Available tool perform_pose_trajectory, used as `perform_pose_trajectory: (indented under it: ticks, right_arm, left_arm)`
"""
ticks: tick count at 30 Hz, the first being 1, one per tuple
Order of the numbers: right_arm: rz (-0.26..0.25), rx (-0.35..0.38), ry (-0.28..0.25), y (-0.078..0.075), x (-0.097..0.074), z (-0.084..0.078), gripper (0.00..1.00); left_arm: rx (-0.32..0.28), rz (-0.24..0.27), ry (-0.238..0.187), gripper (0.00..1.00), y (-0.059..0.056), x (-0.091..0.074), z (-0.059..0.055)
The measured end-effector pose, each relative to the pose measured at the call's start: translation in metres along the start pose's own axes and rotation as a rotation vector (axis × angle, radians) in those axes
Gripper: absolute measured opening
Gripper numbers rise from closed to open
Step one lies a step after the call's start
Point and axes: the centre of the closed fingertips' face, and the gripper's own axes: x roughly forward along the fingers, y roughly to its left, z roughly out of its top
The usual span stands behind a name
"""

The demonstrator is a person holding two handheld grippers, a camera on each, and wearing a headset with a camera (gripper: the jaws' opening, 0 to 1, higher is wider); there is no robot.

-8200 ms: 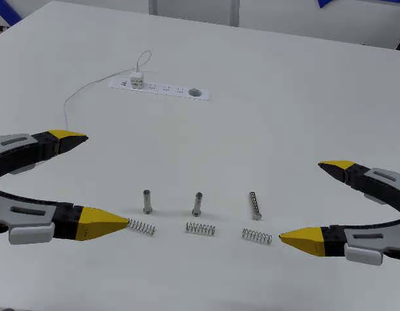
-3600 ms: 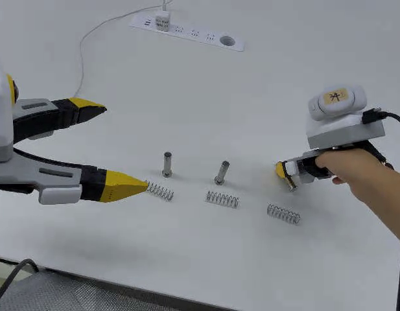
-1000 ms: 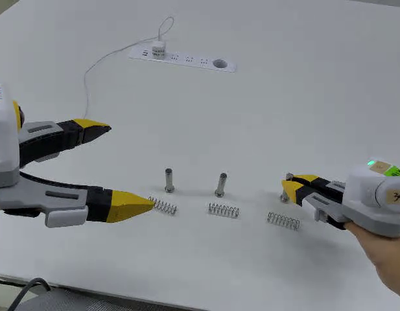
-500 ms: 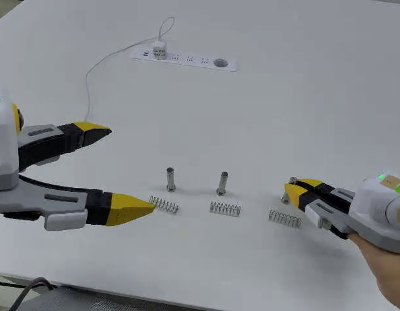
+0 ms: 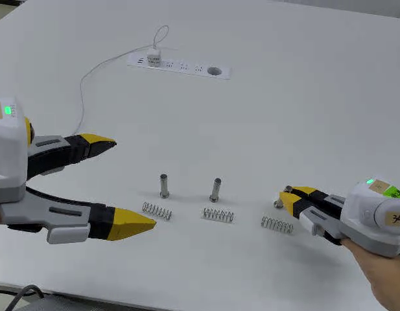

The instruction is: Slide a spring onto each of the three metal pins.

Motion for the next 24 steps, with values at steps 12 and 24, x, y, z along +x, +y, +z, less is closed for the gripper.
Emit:
perform_pose_trajectory:
  ticks: [12, 24]
  right_arm:
    - [0.013, 0.005, -0.032, 0.001, -0.010, 0.020, 0.18]
    - [0.148, -0.043, 0.049, 0.015, -0.032, 0.004, 0.25]
  left_arm:
    - [-0.039, 0.009, -0.027, 0.89, -0.002, 0.004, -0.005]
    - [-0.029, 0.003, -0.038, 0.88, -0.008, 0.006, -0.012]
